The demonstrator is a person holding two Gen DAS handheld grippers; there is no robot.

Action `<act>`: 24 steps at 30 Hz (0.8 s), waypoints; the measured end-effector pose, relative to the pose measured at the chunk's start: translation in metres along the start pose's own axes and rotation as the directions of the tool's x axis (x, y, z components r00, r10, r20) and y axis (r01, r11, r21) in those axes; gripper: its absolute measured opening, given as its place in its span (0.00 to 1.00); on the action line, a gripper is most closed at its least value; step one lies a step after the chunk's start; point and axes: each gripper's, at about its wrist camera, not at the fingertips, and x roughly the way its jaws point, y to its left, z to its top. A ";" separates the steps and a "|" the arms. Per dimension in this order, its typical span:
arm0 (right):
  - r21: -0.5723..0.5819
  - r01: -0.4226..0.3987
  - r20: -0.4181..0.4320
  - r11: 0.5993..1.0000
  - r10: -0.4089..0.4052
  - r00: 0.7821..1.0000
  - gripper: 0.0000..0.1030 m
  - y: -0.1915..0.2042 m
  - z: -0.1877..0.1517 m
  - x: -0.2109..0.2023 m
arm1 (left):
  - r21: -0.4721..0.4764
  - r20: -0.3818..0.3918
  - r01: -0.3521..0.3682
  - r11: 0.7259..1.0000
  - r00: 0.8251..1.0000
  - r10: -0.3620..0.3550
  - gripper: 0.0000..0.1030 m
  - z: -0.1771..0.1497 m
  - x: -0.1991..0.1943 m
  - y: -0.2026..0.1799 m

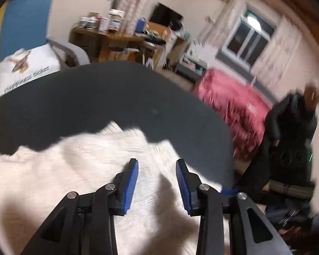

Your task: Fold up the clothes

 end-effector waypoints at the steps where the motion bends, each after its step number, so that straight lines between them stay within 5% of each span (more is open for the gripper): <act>1: -0.055 0.012 -0.030 0.998 -0.014 0.999 0.99 0.005 -0.001 -0.004 | -0.006 0.021 -0.018 1.000 1.000 0.018 0.37 0.003 -0.010 0.006; 5: -0.297 0.054 -0.101 0.953 -0.087 0.991 0.99 0.030 0.002 -0.026 | 0.000 0.065 -0.077 0.997 0.995 0.077 0.37 0.011 -0.039 0.029; 8: -0.434 0.023 -0.158 0.901 -0.101 0.982 0.99 0.056 0.016 -0.012 | 0.051 0.025 -0.133 0.990 0.991 0.132 0.37 0.009 -0.033 0.036; 12: -0.505 -0.001 -0.261 0.863 -0.152 0.953 0.99 0.051 0.028 0.032 | 0.058 -0.054 -0.153 0.987 0.986 0.156 0.37 -0.010 -0.006 0.039; 14: -0.445 0.011 -0.354 0.895 -0.187 0.917 0.99 0.027 0.021 0.054 | 0.082 -0.051 -0.184 0.979 0.981 0.189 0.37 -0.019 -0.001 0.034; 19: -0.444 -0.026 -0.374 0.895 -0.159 0.914 1.00 0.012 0.010 0.043 | 0.019 -0.046 -0.081 0.997 0.996 0.082 0.38 0.002 -0.010 0.043; 24: -0.462 -0.189 -0.398 0.866 -0.012 0.918 1.00 0.035 0.040 0.021 | 0.152 -0.032 0.101 0.983 0.995 -0.097 0.38 0.039 -0.020 0.045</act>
